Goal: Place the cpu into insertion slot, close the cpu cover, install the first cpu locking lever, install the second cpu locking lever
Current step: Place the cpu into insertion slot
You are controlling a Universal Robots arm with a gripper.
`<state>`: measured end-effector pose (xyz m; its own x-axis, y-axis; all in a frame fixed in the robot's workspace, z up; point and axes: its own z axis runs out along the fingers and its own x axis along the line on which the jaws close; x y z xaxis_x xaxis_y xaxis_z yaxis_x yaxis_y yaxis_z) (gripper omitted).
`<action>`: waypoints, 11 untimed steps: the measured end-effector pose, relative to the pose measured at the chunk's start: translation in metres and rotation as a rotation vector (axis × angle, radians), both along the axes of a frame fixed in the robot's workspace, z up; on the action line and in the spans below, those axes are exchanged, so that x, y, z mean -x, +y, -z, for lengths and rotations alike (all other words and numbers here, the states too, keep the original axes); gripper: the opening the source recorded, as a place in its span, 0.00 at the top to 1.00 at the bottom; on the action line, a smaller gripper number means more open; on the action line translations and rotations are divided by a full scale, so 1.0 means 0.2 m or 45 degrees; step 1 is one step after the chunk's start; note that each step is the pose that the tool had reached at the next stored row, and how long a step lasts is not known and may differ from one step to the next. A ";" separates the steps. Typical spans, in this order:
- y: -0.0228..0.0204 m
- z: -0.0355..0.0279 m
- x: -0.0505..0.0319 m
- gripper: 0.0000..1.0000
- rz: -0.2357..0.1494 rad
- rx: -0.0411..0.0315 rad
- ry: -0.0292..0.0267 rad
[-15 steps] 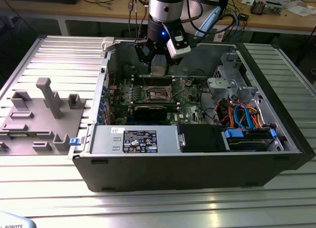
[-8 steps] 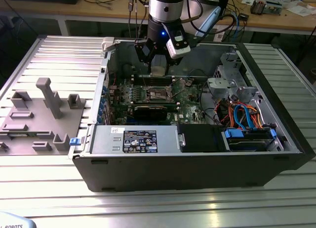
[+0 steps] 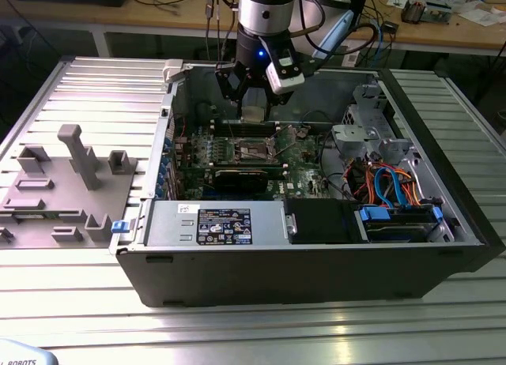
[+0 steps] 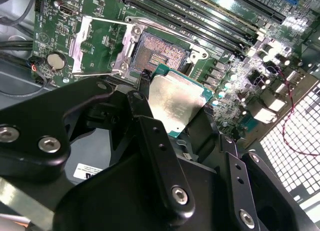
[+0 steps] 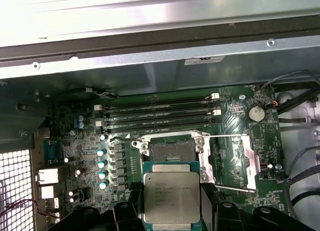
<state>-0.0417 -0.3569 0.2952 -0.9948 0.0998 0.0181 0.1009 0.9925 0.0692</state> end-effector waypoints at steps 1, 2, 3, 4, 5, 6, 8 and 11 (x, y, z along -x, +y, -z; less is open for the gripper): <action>0.000 0.000 0.000 0.45 0.002 0.0001 0.0001; 0.000 0.000 0.000 0.45 0.004 0.0004 0.0000; 0.000 0.000 0.000 0.45 0.006 0.0005 0.0000; 0.000 0.000 0.000 0.45 0.007 0.0007 0.0000; 0.000 0.000 0.000 0.45 0.009 0.0008 0.0000; 0.000 0.000 0.000 0.45 0.011 0.0010 0.0000; 0.000 0.000 0.000 0.45 0.014 0.0014 0.0000; 0.000 0.000 0.000 0.45 0.020 0.0019 0.0000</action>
<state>-0.0417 -0.3569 0.2951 -0.9932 0.1153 0.0180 0.1163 0.9909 0.0677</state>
